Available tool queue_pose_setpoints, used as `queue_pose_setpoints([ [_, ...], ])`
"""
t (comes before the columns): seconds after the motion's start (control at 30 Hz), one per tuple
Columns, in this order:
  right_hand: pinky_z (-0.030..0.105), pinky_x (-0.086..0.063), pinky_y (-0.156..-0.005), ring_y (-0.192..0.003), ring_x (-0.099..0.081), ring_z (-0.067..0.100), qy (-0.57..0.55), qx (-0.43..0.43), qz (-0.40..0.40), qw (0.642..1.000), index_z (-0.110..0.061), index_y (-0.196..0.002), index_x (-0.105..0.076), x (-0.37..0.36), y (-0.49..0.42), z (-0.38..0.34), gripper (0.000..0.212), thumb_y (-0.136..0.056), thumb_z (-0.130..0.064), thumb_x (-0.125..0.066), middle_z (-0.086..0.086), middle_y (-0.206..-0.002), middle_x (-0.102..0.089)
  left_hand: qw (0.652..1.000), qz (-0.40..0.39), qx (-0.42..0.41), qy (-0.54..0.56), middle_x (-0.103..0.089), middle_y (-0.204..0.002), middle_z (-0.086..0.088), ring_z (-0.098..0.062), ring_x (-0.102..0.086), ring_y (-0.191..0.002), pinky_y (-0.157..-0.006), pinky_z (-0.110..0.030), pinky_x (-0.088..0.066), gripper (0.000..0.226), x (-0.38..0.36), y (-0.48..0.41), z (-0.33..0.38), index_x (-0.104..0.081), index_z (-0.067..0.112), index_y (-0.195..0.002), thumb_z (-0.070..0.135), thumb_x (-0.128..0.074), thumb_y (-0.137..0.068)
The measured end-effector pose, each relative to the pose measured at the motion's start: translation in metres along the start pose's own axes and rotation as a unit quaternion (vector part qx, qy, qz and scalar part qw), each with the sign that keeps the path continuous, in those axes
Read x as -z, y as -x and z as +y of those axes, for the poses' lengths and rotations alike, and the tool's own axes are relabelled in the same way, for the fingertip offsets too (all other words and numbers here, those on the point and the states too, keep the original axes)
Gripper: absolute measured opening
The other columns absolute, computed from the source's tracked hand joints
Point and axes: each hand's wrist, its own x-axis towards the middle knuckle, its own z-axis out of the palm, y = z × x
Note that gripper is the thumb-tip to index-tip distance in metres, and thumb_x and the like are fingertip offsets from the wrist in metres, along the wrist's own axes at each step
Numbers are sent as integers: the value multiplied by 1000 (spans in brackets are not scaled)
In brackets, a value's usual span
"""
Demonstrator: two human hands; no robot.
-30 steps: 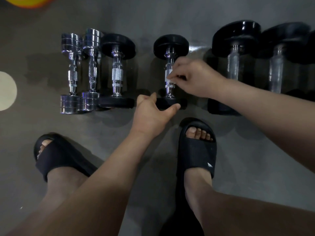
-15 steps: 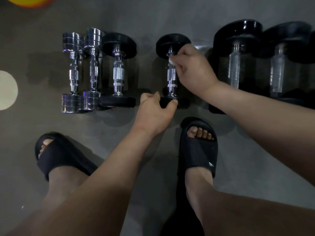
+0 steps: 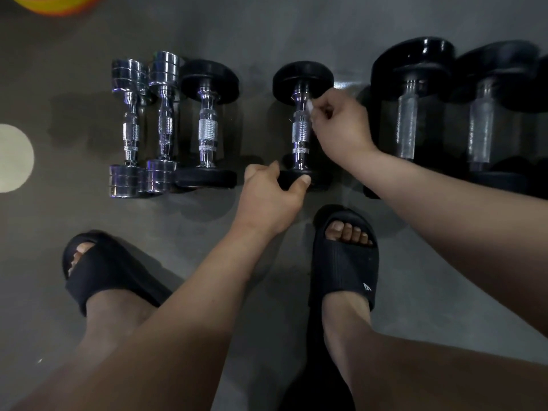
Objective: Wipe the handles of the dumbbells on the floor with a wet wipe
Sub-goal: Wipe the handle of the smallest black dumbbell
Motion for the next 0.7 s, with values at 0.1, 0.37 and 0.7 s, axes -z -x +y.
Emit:
queue_pose_setpoints([
  [0.1, 25, -48, -76, -81, -59, 13, -6, 60, 0, 998, -10, -93, -72, 4, 8, 1, 14, -95, -21, -63, 4, -87, -64, 1000, -1, -5, -1, -46, -118, -7, -24, -52, -124, -96, -7, -26, 54, -2, -1, -2, -61, -1, -128, 38, -69, -92],
  [0.37, 34, -51, -77, -83, -62, 23, 68, 177, -30, 981, -6, -95, -76, 9, -2, -4, 18, -95, -17, -62, 14, -94, -63, 1000, 6, -14, 8, -46, -126, -8, -24, -53, -124, -93, -7, -25, 56, -1, 0, -4, -58, 1, -135, 38, -68, -94],
  [0.7, 35, -51, -69, -74, -62, 25, 83, 253, -109, 958, -3, -90, -75, 23, 8, 2, 15, -94, -14, -66, 12, -88, -63, 999, 22, -23, -1, -41, -118, -3, -24, -53, -123, -92, -6, -25, 56, -4, -1, -5, -59, 0, -133, 36, -70, -93],
])
